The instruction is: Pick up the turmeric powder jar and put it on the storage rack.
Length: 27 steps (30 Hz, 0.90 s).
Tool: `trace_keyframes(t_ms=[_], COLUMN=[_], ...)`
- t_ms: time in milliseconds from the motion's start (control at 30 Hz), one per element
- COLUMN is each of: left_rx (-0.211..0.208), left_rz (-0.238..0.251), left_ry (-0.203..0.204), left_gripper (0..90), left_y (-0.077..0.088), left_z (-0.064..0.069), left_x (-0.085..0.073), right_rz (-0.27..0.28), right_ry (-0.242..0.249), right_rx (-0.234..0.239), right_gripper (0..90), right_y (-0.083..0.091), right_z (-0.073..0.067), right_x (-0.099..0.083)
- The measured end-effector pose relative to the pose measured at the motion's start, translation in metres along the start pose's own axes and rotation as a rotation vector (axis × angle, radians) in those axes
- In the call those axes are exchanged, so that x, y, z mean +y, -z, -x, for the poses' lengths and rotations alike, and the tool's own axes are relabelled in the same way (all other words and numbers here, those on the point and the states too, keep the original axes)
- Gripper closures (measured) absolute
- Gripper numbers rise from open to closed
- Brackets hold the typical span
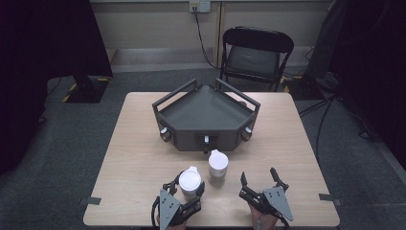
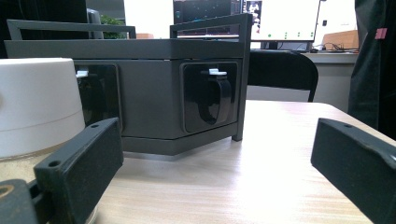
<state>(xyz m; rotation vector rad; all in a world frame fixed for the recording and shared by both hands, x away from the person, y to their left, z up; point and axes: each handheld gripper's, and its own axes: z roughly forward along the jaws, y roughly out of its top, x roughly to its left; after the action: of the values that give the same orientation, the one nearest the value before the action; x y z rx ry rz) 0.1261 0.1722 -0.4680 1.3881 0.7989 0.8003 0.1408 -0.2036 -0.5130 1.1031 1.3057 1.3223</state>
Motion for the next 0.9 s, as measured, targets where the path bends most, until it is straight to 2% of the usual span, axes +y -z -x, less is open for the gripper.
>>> trace_keyframes(t_ms=[200,433,600,900], left_rx=[0.002,-0.007,-0.019,-0.019], left_rz=[0.005,0.01,0.006,0.022], left_ry=[-0.006,0.006,-0.003,0.006], left_gripper=[30.9,30.9,30.9,30.9], left_y=[-0.001,-0.005,-0.011,-0.018], left_z=[-0.001,-0.007,-0.013,-0.022], left_x=[0.007,0.015,0.025,0.04], right_rz=[0.0,0.0,0.0,0.0], right_ry=[0.0,0.0,0.0,0.0], right_rx=[0.0,0.0,0.0,0.0], right_gripper=[0.9,0.9,0.9,0.9], right_y=[0.0,0.0,0.0,0.0], right_z=[0.0,0.0,0.0,0.0], right_x=[0.0,0.0,0.0,0.0])
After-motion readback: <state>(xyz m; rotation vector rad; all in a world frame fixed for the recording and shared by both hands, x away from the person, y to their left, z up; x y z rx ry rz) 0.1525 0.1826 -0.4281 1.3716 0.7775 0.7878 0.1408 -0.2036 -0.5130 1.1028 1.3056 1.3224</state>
